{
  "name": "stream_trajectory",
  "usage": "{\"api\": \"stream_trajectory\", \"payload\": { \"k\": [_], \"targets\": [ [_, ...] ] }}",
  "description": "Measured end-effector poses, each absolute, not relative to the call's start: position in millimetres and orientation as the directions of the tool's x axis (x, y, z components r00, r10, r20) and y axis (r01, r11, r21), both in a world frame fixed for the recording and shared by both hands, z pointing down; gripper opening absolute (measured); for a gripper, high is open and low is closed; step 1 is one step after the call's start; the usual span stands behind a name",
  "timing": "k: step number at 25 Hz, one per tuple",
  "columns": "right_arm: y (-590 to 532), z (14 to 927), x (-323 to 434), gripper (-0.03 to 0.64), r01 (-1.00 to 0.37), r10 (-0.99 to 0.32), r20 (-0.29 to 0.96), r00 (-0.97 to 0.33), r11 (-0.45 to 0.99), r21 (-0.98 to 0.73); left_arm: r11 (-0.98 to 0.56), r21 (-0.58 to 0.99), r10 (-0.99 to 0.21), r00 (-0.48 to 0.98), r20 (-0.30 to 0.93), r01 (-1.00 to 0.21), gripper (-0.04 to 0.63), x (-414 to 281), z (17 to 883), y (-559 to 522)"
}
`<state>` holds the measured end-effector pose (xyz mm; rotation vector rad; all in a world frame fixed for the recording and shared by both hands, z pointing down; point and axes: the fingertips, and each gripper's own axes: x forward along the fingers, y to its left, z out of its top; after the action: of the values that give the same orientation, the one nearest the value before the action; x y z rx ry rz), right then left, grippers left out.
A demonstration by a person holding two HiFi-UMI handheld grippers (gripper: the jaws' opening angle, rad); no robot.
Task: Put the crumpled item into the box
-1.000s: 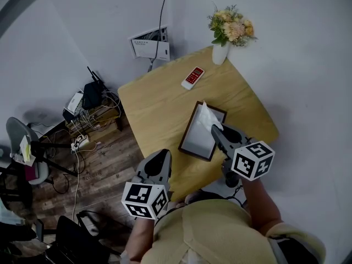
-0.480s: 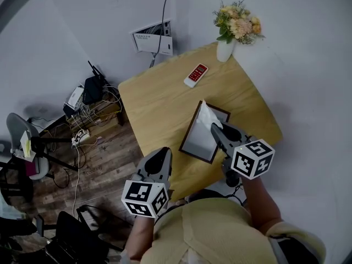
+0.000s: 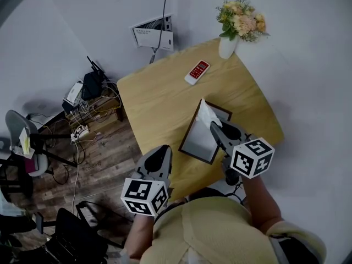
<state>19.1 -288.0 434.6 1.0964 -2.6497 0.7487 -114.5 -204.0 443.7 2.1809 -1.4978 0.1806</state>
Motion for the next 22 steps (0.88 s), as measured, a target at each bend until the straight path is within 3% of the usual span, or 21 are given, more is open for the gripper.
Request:
{"api": "stream_trajectory", "payload": {
  "k": [22],
  "targets": [
    [-285, 446, 12, 0.066, -0.696, -0.58, 0.391, -0.715, 0.642, -0.32, -0.265, 0.326, -0.838, 0.384, 0.387, -0.907, 0.035, -118, 449, -204]
  ]
}}
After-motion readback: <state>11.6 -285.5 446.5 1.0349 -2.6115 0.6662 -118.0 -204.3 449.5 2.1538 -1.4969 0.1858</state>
